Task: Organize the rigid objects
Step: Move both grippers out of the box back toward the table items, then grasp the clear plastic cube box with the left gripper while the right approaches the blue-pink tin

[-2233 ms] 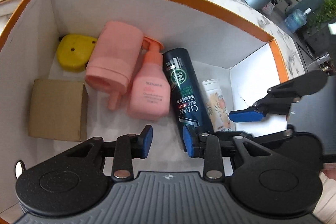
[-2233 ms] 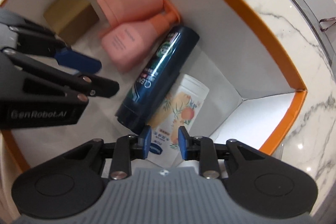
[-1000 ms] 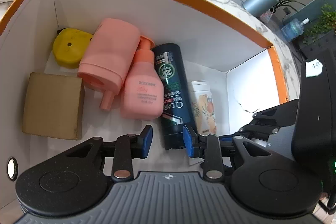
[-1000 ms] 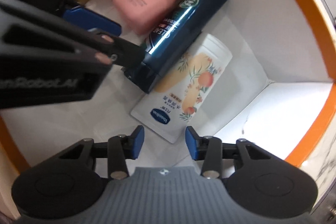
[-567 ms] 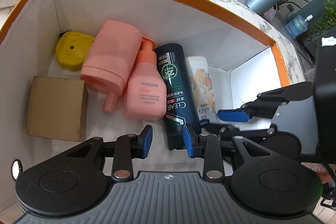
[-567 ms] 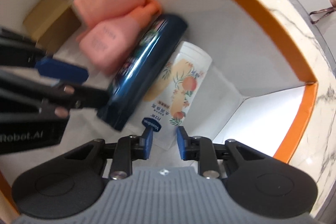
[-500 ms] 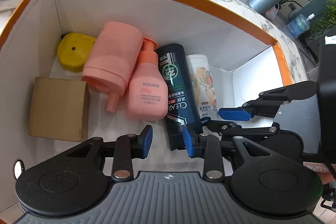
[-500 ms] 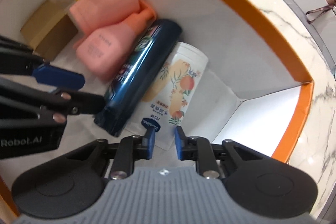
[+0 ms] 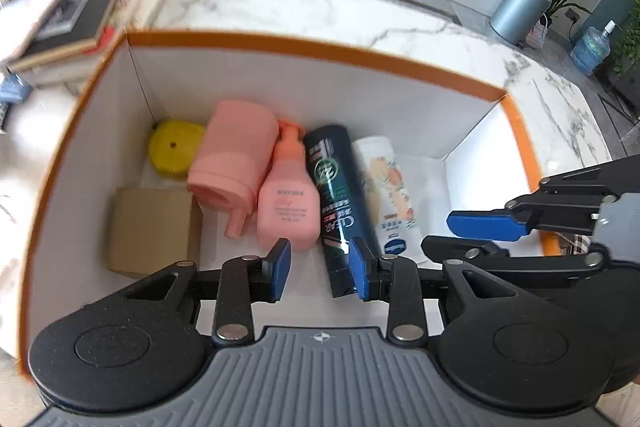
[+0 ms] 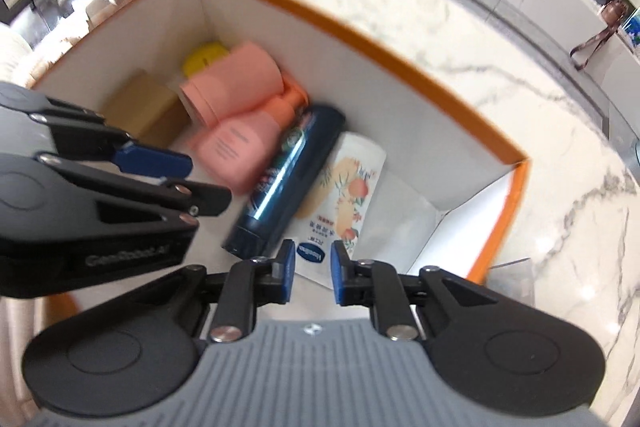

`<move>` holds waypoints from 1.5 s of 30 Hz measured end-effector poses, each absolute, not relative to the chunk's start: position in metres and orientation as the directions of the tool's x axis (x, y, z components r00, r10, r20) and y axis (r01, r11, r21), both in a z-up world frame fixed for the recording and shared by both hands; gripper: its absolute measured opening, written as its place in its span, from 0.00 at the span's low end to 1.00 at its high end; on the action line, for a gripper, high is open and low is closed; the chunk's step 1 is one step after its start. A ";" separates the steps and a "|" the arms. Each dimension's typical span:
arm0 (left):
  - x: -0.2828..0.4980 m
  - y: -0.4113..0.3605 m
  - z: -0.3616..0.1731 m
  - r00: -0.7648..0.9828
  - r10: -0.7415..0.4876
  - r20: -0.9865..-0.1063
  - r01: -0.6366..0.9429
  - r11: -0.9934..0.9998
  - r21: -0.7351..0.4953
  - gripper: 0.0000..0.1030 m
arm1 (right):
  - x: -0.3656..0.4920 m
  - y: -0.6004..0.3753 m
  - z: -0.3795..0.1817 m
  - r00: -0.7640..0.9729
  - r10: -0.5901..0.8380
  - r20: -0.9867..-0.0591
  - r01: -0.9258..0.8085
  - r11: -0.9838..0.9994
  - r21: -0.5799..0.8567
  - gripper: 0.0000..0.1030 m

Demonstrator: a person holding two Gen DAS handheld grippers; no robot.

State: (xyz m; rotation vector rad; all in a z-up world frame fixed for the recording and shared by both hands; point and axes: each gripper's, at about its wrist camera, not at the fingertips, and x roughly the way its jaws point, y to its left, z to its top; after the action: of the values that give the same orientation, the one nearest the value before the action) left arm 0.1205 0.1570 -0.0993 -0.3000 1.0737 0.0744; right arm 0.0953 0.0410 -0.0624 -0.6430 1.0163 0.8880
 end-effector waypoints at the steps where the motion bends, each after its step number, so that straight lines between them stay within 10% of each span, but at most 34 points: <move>1: 0.118 0.154 -0.093 0.487 -0.076 -0.870 -0.204 0.959 -0.198 0.37 | 0.128 0.034 -0.053 0.252 0.346 -0.904 -0.861 0.506 -0.046 0.17; 18: 0.106 0.020 -0.026 0.635 -0.213 -0.743 0.202 0.974 -0.106 0.35 | 0.145 -0.153 -0.011 0.537 0.555 -0.636 -0.604 0.779 0.169 0.18; 33: 0.167 -0.071 -0.083 0.485 -0.111 -0.868 0.301 0.953 0.046 0.53 | 0.217 -0.225 -0.110 0.567 0.451 -0.689 -0.332 0.891 0.310 0.45; 45: 0.232 -0.091 -0.116 0.424 0.028 -0.905 0.387 0.898 0.209 0.72 | 0.255 -0.257 -0.143 0.574 0.401 -0.714 -0.137 0.907 0.399 0.46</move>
State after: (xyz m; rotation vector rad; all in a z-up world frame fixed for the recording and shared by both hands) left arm 0.2316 -0.0908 -0.1162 0.4208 1.1186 -0.2327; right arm 0.2554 -0.2572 -0.1433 0.3170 0.9088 0.3214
